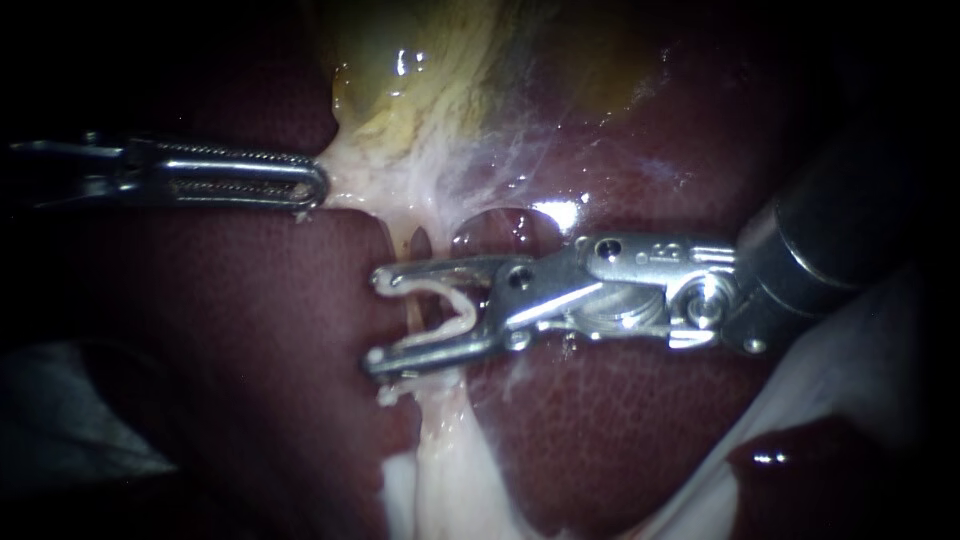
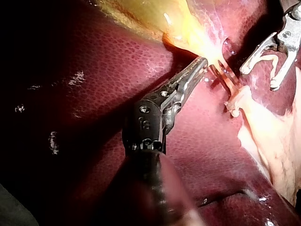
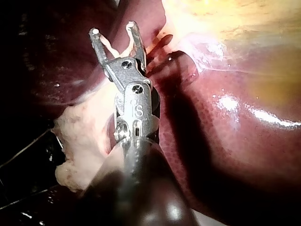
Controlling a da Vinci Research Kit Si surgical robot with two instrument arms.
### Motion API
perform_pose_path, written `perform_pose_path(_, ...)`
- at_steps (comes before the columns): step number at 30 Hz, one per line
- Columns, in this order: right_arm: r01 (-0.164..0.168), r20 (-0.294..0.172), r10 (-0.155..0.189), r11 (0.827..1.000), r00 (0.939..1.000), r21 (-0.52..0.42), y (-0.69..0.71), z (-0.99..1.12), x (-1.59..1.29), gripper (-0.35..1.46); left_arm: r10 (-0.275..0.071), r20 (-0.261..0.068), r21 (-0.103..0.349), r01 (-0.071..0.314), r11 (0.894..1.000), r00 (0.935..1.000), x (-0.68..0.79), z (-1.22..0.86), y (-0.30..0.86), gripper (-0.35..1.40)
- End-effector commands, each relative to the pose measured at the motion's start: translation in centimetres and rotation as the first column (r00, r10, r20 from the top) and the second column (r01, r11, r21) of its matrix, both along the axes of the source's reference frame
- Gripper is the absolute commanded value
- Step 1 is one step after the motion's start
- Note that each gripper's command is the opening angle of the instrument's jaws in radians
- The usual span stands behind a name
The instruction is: Clipping third clip left tube
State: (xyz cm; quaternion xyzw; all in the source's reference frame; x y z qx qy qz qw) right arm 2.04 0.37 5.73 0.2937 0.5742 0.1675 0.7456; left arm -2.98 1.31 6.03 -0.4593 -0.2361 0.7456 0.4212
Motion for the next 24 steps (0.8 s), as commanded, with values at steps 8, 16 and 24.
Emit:
perform_pose_path(8, 0.009, 0.007, -0.009, 1.000, 0.9999, -0.007, -0.01, 0.20, -0.12, 0.49, 0.001, 0.001, 0.001, -0.001, 1.000, 1.0000, 0.02, -0.01, 0.01, -0.35)
perform_pose_path(16, 0.015, 0.028, -0.015, 1.000, 0.9995, -0.007, -0.01, 0.87, -0.21, 0.49, 0.001, 0.001, 0.001, -0.001, 1.000, 1.0000, 0.03, -0.02, 0.00, -0.35)
perform_pose_path(24, 0.004, 0.043, -0.004, 1.000, 0.9991, 0.013, 0.06, 1.29, -0.22, 0.49, 0.001, 0.001, 0.001, -0.001, 1.000, 1.0000, 0.03, -0.02, 0.00, -0.35)
